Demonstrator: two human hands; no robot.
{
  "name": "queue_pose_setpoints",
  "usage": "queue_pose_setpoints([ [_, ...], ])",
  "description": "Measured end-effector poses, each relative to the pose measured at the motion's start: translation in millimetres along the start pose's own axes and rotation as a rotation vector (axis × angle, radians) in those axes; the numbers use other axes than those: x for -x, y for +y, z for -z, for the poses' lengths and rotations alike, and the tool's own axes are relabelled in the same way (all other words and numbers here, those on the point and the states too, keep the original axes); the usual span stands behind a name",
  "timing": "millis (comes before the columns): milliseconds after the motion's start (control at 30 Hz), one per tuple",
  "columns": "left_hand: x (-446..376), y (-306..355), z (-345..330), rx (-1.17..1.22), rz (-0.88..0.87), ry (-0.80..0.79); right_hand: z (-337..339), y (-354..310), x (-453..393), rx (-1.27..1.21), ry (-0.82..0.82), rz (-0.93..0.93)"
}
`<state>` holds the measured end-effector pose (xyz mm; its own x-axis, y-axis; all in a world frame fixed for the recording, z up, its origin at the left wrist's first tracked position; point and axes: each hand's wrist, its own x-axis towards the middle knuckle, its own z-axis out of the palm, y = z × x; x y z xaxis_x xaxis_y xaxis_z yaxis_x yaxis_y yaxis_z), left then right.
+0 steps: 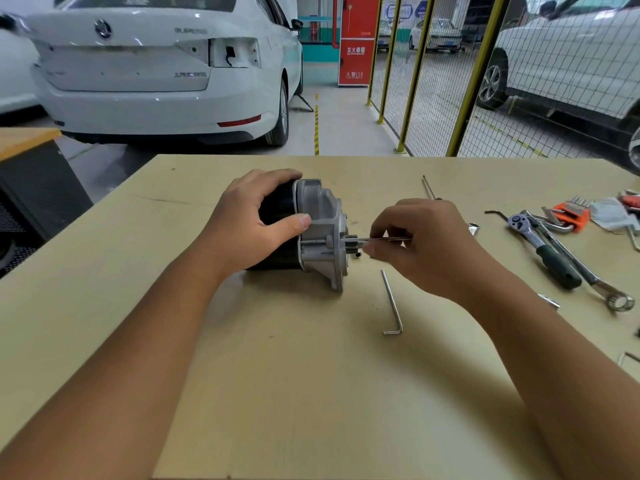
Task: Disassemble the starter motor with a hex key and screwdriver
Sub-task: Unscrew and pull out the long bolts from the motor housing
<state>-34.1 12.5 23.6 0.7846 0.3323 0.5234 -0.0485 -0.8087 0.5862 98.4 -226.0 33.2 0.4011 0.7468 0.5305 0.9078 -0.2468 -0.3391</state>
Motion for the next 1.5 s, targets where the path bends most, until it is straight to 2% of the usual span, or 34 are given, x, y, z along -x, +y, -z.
queue_pose_setpoints([
  [200,0.5,2.0,0.6,-0.002,0.009,-0.002,1.3,2.4,-1.5,0.001,-0.096,-0.036],
  [433,0.5,2.6,1.0,-0.004,0.011,-0.007,1.4,-2.0,-1.7,0.026,-0.012,-0.037],
  [667,0.2,1.3,0.6,-0.007,0.009,-0.003,-3.2,-0.3,0.4,-0.013,-0.023,-0.047],
  [867,0.5,1.6,0.7,-0.014,0.008,-0.002,0.0,3.0,-2.2,0.041,-0.109,-0.042],
  [1200,0.2,0.6,0.7,-0.016,0.006,-0.004,2.0,1.2,-0.2,0.043,-0.099,-0.057],
  [1500,0.3,0.9,0.2,-0.01,0.005,-0.004,3.2,5.0,-0.2,0.046,-0.196,-0.027],
])
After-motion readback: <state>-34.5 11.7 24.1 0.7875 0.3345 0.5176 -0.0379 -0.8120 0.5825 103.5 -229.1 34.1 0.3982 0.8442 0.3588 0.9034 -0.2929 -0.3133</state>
